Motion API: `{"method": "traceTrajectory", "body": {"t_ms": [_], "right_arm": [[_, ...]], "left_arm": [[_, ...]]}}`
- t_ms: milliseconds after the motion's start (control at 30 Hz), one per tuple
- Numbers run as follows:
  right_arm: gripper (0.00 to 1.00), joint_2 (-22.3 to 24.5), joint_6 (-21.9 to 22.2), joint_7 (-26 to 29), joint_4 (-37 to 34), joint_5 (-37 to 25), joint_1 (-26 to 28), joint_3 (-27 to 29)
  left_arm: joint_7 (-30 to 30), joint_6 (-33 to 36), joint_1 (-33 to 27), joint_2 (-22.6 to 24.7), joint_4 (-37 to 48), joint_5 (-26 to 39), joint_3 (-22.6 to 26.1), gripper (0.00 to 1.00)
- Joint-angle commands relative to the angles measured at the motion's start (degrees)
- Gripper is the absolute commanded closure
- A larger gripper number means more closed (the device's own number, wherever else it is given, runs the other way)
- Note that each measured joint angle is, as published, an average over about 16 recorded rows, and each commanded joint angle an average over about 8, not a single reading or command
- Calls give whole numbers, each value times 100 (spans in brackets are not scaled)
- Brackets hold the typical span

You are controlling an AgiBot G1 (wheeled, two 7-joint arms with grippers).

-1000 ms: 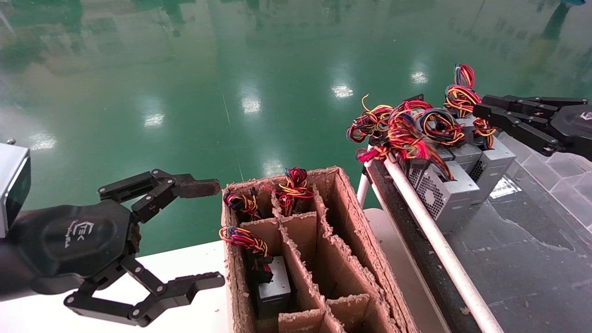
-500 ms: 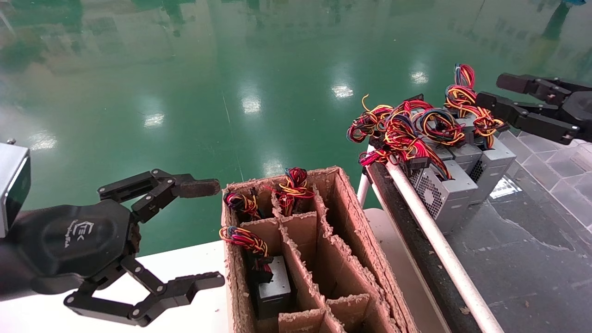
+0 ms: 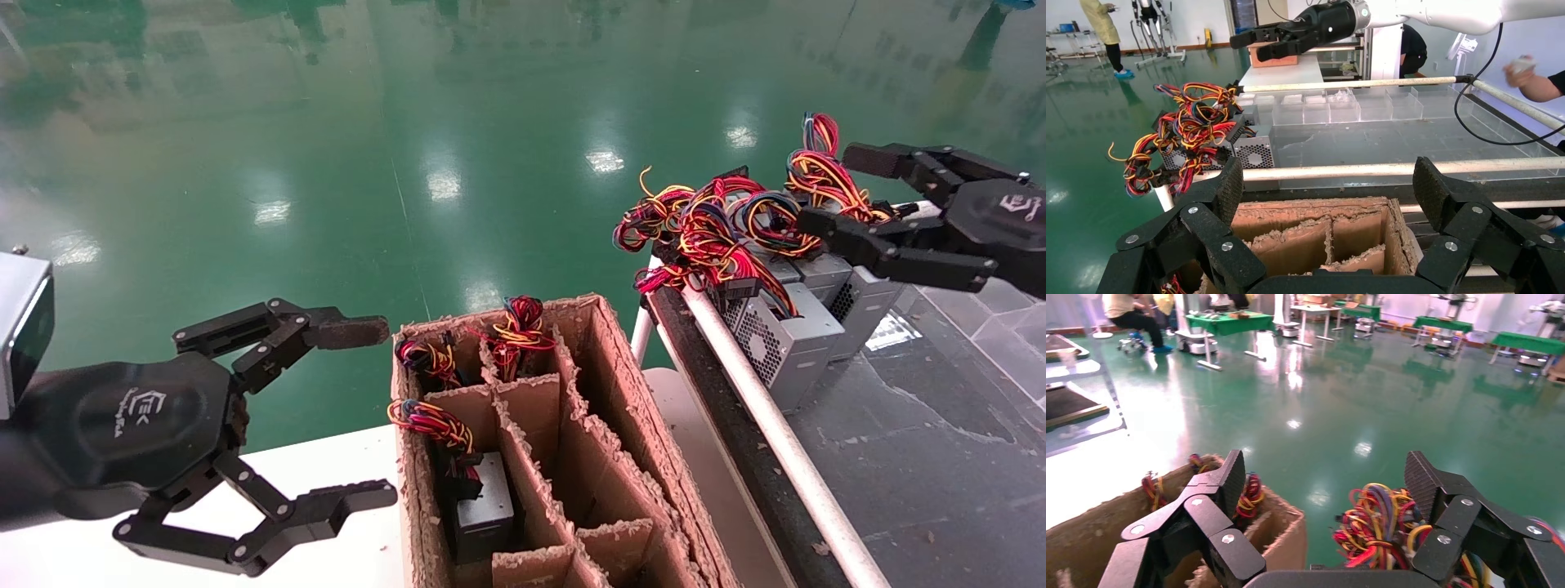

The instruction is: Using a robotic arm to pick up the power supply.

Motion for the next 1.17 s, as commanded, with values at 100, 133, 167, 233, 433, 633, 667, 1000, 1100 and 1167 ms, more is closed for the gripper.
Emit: {"method": "traceTrajectory", "body": {"t_ms": [100, 133, 167, 233, 433, 633, 667, 1000, 1100, 1167], "right_arm": [[0, 37, 34, 142, 465, 104, -251, 69], [0, 46, 42, 178, 582, 131, -315, 87], [0, 55, 51, 213, 696, 156, -376, 104], [0, 74, 68, 285, 931, 209, -504, 139], [0, 129, 118, 498, 1627, 365, -880, 243], [0, 185, 169, 711, 2324, 522, -1257, 348], [0, 194, 177, 745, 2438, 547, -1319, 365], [0, 286, 262, 1102, 3602, 809, -1949, 539], [0, 309, 283, 1190, 3891, 874, -2105, 582], [0, 318, 291, 1225, 4006, 899, -2167, 599]], "left_arm": [[0, 0, 0, 0, 0, 0, 0, 0], [0, 0, 0, 0, 0, 0, 0, 0], [0, 0, 0, 0, 0, 0, 0, 0], [0, 0, 0, 0, 0, 0, 0, 0], [0, 0, 0, 0, 0, 0, 0, 0], [0, 0, 0, 0, 0, 0, 0, 0], [0, 0, 0, 0, 0, 0, 0, 0], [0, 0, 0, 0, 0, 0, 0, 0], [0, 0, 0, 0, 0, 0, 0, 0], [0, 0, 0, 0, 0, 0, 0, 0]]}}
